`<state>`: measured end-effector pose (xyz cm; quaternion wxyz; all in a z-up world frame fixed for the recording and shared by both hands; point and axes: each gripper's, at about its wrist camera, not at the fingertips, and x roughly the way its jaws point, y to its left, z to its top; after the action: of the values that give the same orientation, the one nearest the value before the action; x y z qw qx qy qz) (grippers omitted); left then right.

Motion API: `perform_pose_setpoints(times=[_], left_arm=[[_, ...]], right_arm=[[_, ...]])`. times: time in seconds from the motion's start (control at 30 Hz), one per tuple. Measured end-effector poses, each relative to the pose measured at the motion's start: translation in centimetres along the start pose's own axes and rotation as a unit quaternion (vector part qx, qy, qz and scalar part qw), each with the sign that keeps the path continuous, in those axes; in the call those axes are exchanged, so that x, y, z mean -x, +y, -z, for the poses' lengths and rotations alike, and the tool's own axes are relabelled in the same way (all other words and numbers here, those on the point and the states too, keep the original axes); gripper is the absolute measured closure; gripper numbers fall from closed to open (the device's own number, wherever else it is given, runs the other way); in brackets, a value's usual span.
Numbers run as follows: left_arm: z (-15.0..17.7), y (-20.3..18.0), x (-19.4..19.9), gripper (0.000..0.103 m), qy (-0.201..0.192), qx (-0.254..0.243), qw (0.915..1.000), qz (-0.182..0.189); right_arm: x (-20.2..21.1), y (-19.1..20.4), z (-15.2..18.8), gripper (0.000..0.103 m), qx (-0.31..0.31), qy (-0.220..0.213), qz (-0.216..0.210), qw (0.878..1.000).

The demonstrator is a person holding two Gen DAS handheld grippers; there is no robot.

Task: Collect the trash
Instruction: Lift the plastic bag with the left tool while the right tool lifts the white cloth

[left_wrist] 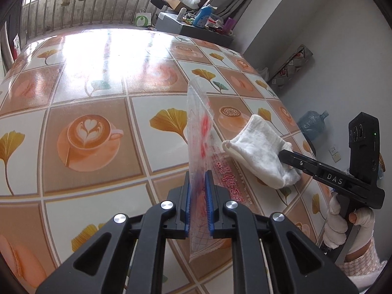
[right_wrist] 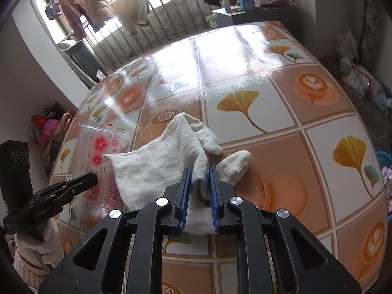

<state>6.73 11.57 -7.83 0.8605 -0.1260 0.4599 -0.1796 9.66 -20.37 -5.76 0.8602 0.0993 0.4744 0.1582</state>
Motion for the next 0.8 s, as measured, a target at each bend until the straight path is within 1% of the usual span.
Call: perform_pose_setpoints(times=[0.17,0.37,0.47,0.53,0.6,0.8], left_arm=[[0.0,-0.5,-0.2,0.094,-0.001,-0.013,0.9998,-0.016],[0.1,-0.9,-0.2,0.098,-0.006,-0.014,0.9997,-0.020],[0.0,-1.0,-0.1,0.100,-0.011,-0.018,0.9996,-0.020],[0.0,-1.0,0.1,0.101,-0.016,-0.018,0.9995,-0.018],[0.0,-1.0,0.1,0.101,-0.019,-0.018,0.9995,-0.016],[-0.3,-1.2,0.8,0.101,-0.025,-0.022,0.9993,-0.016]], right_arm=[[0.0,0.2,0.1,0.085,0.016,0.000,0.004,1.000],[0.2,0.4,0.3,0.085,0.023,-0.001,0.011,1.000],[0.0,0.5,0.1,0.089,0.026,-0.001,0.018,1.000],[0.0,0.4,0.1,0.096,0.021,0.001,0.015,1.000],[0.2,0.1,0.1,0.096,0.009,0.001,0.009,1.000],[1.3,-0.8,-0.2,0.097,-0.003,-0.016,0.009,1.000]])
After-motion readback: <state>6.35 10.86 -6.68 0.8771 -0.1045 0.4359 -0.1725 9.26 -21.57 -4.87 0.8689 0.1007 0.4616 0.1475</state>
